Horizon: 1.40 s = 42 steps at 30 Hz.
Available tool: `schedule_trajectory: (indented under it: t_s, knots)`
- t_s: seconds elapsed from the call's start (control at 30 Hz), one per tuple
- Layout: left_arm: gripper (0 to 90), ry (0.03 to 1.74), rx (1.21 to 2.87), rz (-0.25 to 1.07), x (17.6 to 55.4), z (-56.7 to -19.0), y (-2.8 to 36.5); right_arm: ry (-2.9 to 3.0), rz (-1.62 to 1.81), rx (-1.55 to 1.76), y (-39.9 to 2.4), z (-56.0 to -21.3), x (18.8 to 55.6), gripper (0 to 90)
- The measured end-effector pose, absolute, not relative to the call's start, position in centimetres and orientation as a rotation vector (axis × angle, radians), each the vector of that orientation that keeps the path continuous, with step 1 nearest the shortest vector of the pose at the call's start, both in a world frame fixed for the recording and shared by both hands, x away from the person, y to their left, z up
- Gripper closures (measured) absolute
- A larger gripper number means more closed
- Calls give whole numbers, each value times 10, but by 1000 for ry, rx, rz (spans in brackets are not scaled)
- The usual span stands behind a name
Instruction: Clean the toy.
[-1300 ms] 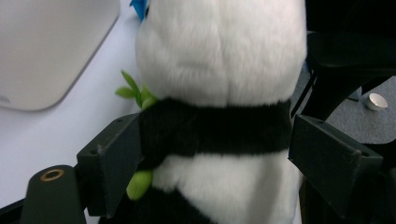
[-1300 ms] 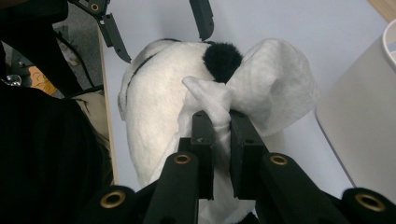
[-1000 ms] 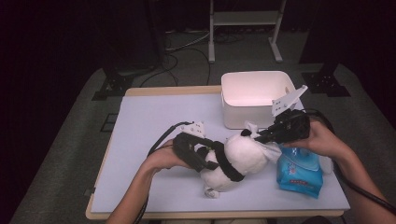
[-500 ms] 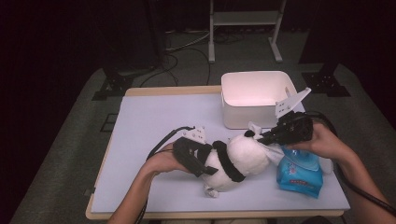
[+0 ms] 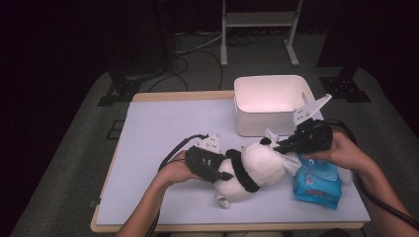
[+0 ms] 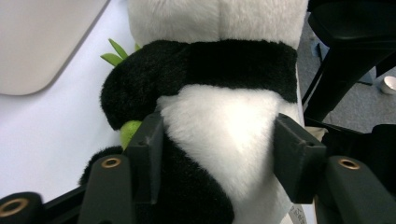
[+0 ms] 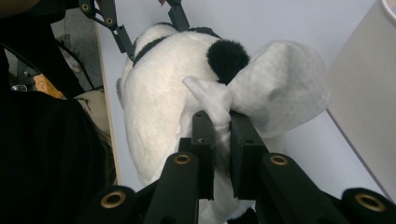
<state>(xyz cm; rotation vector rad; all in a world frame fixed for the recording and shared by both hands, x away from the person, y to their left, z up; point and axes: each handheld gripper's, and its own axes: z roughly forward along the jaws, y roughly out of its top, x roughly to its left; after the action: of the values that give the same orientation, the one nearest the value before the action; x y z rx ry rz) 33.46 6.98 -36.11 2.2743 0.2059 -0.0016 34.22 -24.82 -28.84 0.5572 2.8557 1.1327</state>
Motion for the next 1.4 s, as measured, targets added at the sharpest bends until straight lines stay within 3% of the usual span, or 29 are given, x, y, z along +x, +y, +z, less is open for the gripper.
schedule_trajectory:
  t_s: [0.67, 1.4]
  knots:
    - [452, 196, 2364, 60, 339, -335, 74, 2807, 1335, 614, -263, -311, 346, 812]
    - [439, 190, 2402, 64, 336, -327, 84, 2912, 1295, 687, -250, -365, 352, 813]
